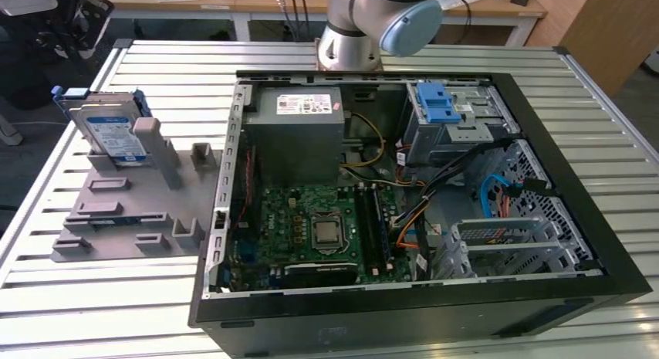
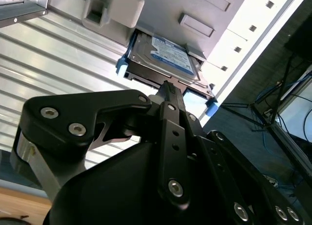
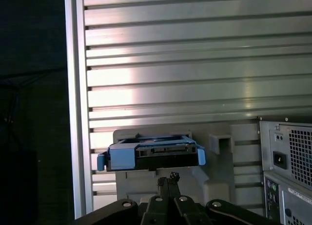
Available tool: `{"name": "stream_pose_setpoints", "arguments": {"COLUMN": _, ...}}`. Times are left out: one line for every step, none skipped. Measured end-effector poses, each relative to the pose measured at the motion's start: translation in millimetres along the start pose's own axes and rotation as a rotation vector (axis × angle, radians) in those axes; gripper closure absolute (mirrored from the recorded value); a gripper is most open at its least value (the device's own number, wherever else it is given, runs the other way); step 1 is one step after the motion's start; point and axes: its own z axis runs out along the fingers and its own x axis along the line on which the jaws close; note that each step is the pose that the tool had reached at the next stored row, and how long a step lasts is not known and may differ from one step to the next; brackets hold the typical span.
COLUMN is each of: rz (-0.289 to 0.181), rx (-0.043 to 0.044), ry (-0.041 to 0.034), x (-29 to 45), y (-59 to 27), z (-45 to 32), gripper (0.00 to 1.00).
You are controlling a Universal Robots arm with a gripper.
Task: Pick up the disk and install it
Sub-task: 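Reach for the disk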
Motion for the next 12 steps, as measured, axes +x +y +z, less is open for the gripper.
{"name": "stream_pose_setpoints", "arguments": {"rz": 0.000, "rx": 0.0000, "ry": 0.0002, "x": 2.1, "y": 0.0, "z": 0.3, "gripper": 0.89}}
{"name": "stream_pose_setpoints", "arguments": {"rz": 0.000, "rx": 0.0000, "ry": 0.0004, "x": 4.2, "y": 0.0, "z": 0.6, "gripper": 0.89}}
{"name": "stream_pose_setpoints", "arguments": {"rz": 0.000, "rx": 0.0000, "ry": 0.0005, "x": 6.1, "y": 0.0, "z": 0.9, "gripper": 0.89}}
{"name": "stream_pose_setpoints", "arguments": {"rz": 0.000, "rx": 0.0000, "ry": 0.0007, "x": 8.1, "y": 0.0, "z": 1.2, "gripper": 0.89}}
{"name": "stream_pose_setpoints", "arguments": {"rz": 0.000, "rx": 0.0000, "ry": 0.0009, "x": 10.0, "y": 0.1, "z": 1.5, "gripper": 0.89}}
{"name": "stream_pose_setpoints", "arguments": {"rz": 0.000, "rx": 0.0000, "ry": 0.0011, "x": 11.9, "y": 0.2, "z": 1.8, "gripper": 0.89}}
{"name": "stream_pose_setpoints", "arguments": {"rz": 0.000, "rx": 0.0000, "ry": 0.0013, "x": 13.8, "y": 0.3, "z": 2.1, "gripper": 0.89}}
{"name": "stream_pose_setpoints", "arguments": {"rz": 0.000, "rx": 0.0001, "ry": 0.0015, "x": 15.6, "y": 0.5, "z": 2.4, "gripper": 0.89}}
{"name": "stream_pose_setpoints", "arguments": {"rz": 0.000, "rx": 0.0001, "ry": 0.0017, "x": 17.5, "y": 0.7, "z": 2.6, "gripper": 0.89}}
{"name": "stream_pose_setpoints", "arguments": {"rz": 0.000, "rx": 0.0002, "ry": 0.0019, "x": 19.5, "y": 0.8, "z": 2.9, "gripper": 0.89}}
{"name": "stream_pose_setpoints", "arguments": {"rz": 0.000, "rx": 0.0001, "ry": 0.0021, "x": 21.5, "y": 1.0, "z": 3.1, "gripper": 0.89}}
{"name": "stream_pose_setpoints", "arguments": {"rz": 0.000, "rx": 0.0001, "ry": 0.0023, "x": 23.2, "y": 1.2, "z": 3.4, "gripper": 0.89}}
